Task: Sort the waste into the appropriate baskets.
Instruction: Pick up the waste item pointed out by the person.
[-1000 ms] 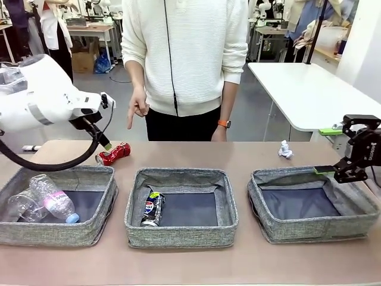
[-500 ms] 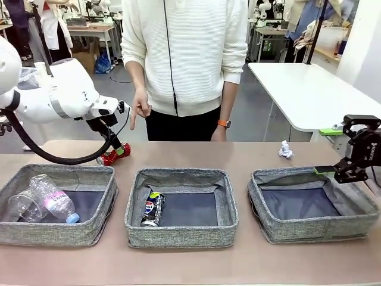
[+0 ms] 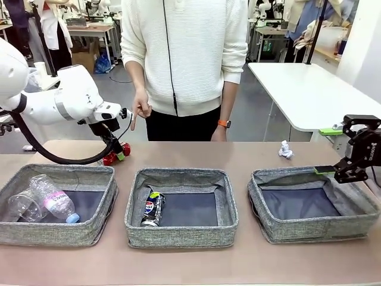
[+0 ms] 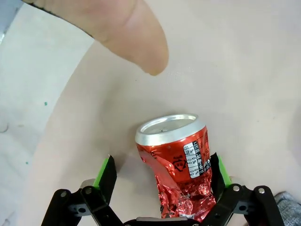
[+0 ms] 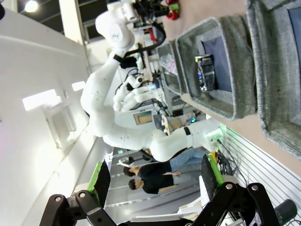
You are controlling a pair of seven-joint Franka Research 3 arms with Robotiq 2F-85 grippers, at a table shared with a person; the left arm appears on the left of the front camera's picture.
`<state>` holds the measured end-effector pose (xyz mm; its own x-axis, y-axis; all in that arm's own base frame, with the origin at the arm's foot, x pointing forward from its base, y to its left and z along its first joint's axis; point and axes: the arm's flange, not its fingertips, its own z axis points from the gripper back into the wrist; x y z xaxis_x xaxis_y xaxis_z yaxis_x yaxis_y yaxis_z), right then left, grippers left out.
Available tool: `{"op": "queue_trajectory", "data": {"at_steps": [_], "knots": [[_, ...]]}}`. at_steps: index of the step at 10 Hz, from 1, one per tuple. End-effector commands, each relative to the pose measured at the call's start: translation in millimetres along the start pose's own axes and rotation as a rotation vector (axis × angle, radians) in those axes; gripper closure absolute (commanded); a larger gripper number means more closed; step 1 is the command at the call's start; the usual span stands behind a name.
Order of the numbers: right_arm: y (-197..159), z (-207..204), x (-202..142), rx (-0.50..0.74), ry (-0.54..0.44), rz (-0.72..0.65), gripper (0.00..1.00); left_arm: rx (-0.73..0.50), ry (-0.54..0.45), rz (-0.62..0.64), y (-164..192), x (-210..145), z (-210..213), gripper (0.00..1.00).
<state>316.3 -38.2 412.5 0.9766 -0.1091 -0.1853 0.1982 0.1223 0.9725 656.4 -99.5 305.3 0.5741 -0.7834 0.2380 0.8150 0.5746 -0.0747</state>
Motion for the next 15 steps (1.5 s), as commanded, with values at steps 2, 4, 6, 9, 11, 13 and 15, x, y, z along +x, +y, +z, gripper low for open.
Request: {"op": "queue_trajectory", "data": {"at_steps": [2, 4, 6, 9, 11, 13, 15], "knots": [[-1, 2, -5, 0.002, 0.007, 0.022, 0.00, 0.006, 0.024, -0.009, 2, 4, 5, 0.33], [-1, 2, -5, 0.002, 0.007, 0.022, 0.00, -0.003, 0.031, 0.005, 1, 3, 6, 0.91], [-1, 2, -5, 0.002, 0.007, 0.022, 0.00, -0.005, 0.035, 0.007, 0, 2, 7, 1.00], [-1, 2, -5, 0.002, 0.007, 0.022, 0.00, -0.004, 0.038, 0.010, -2, 1, 8, 1.00], [-1, 2, -5, 0.002, 0.007, 0.022, 0.00, -0.006, 0.029, 0.024, -3, 1, 11, 1.00], [-1, 2, -5, 0.002, 0.007, 0.022, 0.00, -0.045, 0.003, 0.089, -1, -2, 21, 1.00], [-1, 2, -5, 0.002, 0.007, 0.022, 0.00, -0.065, -0.067, 0.249, -9, -18, 84, 1.00]]}}
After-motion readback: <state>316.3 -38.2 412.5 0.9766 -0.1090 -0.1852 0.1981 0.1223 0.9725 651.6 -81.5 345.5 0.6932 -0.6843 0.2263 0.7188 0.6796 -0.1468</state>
